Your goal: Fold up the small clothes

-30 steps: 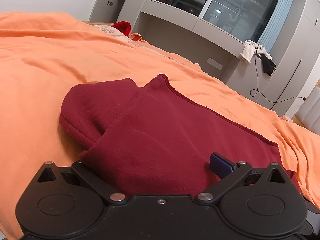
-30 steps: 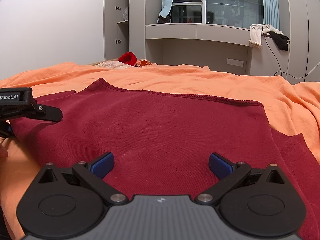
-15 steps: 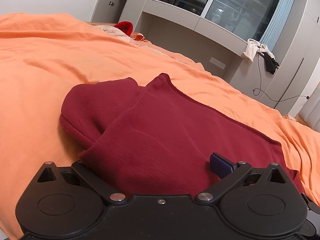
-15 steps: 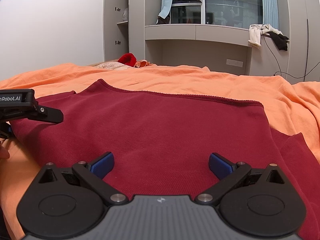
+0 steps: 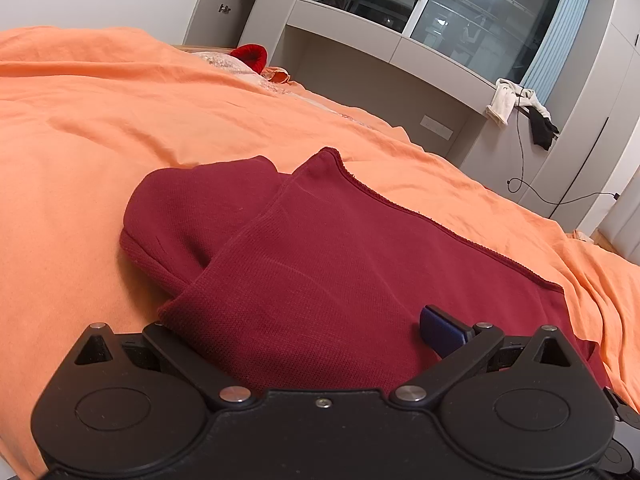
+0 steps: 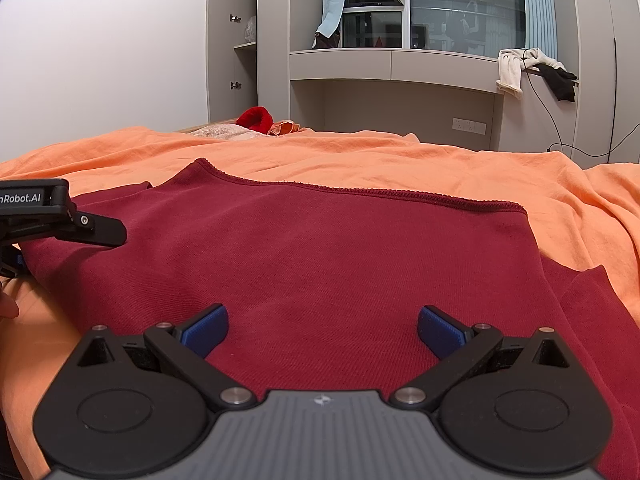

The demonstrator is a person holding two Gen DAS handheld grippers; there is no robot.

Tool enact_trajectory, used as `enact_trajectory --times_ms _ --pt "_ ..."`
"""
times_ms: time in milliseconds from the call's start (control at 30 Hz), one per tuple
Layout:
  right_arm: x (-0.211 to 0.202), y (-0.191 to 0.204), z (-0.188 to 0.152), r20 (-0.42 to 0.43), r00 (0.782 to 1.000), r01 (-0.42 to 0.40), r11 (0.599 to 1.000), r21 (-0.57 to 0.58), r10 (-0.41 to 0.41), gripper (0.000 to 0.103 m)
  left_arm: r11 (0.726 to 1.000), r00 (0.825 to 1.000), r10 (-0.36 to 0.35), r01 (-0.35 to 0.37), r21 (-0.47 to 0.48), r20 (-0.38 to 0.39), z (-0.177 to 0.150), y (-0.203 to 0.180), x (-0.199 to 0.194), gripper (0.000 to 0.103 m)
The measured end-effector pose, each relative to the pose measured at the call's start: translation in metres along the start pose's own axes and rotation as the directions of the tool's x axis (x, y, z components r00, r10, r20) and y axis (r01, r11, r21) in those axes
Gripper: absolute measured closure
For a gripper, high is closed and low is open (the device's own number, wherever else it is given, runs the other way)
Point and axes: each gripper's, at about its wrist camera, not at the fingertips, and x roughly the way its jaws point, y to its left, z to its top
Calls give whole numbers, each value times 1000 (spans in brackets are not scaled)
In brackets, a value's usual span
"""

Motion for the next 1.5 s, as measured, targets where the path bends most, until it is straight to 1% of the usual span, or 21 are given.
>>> enact_trajectory --times_ms 400,533,600,667,800,867,900,967,1000,1067,1100,1133,1167,1267,1333,1400,1467,1500 --pt "0 0 0 0 1000 1 1000 -1 -1 0 1000 1000 -2 2 -13 11 0 5 -1 2" --pt "0 0 -1 0 1000 1 1000 -1 -1 0 1000 1000 25 -25 -12 13 0 4 -1 10" --pt "0 -1 -1 0 1000 2 1000 -2 -2 0 999 999 33 -33 -14 13 1 5 -1 13" --pt "0 0 -1 2 1000 5 1000 -4 -5 0 999 999 50 -50 -15 18 2 5 -1 21" --pt "-1 0 -1 5 1000 13 1000 -11 -13 0 997 997 72 -71 -32 30 4 8 -2 33" --pt "-3 1 0 4 1000 17 1000 -13 -17 0 996 996 81 -79 -42 34 6 10 -3 43" --pt "-4 2 1 2 1000 16 1000 -12 -16 0 995 996 84 -82 -48 35 7 11 -3 46" --pt "-7 1 2 -3 1000 6 1000 -5 -6 0 995 995 88 -85 -60 39 9 13 -3 58" --pt "-8 -1 3 -5 1000 -3 1000 1 3 0 994 995 88 -85 -64 40 11 14 -3 61" --pt "-13 -5 5 -12 1000 -21 1000 13 21 0 995 995 87 -84 -61 41 13 13 -3 69" --pt "-16 -7 6 -15 999 -30 999 19 31 0 995 995 87 -84 -51 42 14 11 -3 72" --pt "-19 -9 6 -16 999 -37 999 23 37 0 996 995 85 -83 -35 45 15 7 -3 77" --pt "-22 -12 6 -19 999 -43 999 26 44 0 996 995 84 -84 -8 51 18 2 -4 80" --pt "-30 -18 5 -28 999 -42 999 27 43 0 993 993 67 -76 90 99 27 -18 -9 82" --pt "-37 -24 5 -34 999 -40 999 28 41 0 984 990 44 -66 163 132 33 -35 -14 83" --pt "-48 -33 7 -37 998 -40 999 32 42 0 966 985 5 -49 253 170 39 -56 -21 83" --pt "-63 -42 9 -9 999 -33 999 43 34 0 938 979 -42 -30 346 198 41 -81 -29 84" --pt "-72 -49 10 12 1000 -13 999 53 13 0 921 976 -69 -17 389 206 41 -92 -32 84"
